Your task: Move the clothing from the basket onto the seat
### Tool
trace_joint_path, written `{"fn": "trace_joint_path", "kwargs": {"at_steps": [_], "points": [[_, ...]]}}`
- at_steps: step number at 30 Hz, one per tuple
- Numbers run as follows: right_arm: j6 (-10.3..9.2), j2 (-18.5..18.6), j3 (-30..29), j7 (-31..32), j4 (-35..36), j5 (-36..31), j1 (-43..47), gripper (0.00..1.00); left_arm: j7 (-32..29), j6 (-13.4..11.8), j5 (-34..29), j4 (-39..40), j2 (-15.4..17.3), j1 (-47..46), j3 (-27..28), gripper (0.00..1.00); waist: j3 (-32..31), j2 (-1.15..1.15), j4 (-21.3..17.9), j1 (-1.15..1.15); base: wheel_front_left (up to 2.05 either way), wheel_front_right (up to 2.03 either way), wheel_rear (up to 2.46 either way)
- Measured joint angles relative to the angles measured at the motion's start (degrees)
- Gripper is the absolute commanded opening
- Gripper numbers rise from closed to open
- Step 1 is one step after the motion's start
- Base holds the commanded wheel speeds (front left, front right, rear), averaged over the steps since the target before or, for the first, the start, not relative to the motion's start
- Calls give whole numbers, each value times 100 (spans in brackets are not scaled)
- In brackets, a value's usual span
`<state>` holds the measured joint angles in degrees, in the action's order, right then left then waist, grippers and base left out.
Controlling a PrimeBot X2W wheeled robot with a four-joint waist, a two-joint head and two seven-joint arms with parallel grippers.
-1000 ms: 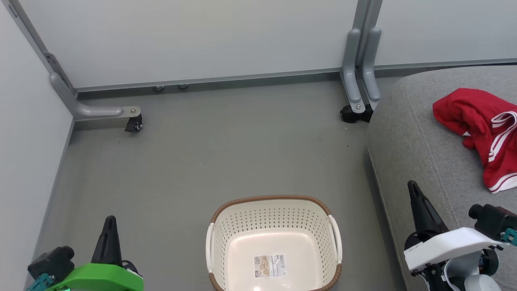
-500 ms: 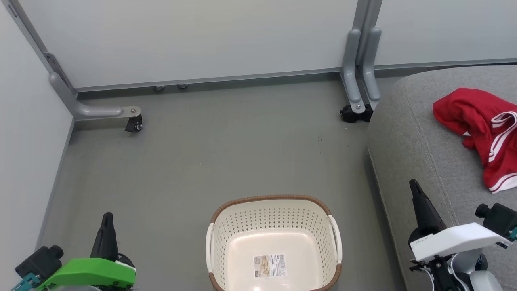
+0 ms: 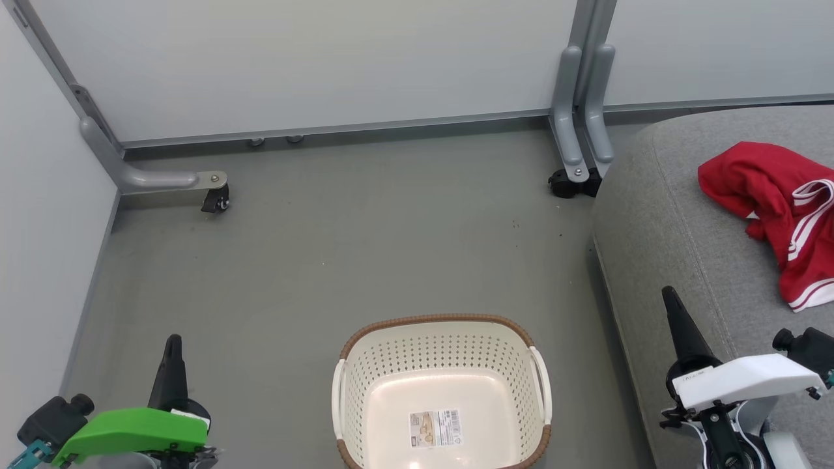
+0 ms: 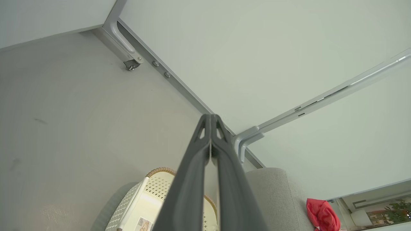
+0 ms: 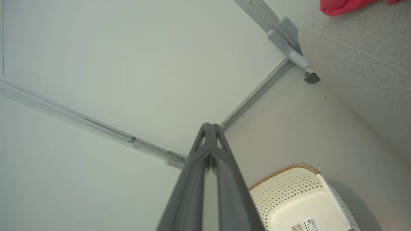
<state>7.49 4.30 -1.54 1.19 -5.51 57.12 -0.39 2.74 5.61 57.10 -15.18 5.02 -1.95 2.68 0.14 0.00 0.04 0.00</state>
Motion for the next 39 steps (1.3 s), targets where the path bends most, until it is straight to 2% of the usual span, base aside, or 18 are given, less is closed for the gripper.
{"fn": "trace_joint_path", "kwargs": {"at_steps": [39], "points": [[-1, 0, -182, 225, -515, 2219, -333, 0, -569, 103, 2130, 57, -119, -226, 237, 0, 2, 0, -2, 0, 0, 0, 0]]}}
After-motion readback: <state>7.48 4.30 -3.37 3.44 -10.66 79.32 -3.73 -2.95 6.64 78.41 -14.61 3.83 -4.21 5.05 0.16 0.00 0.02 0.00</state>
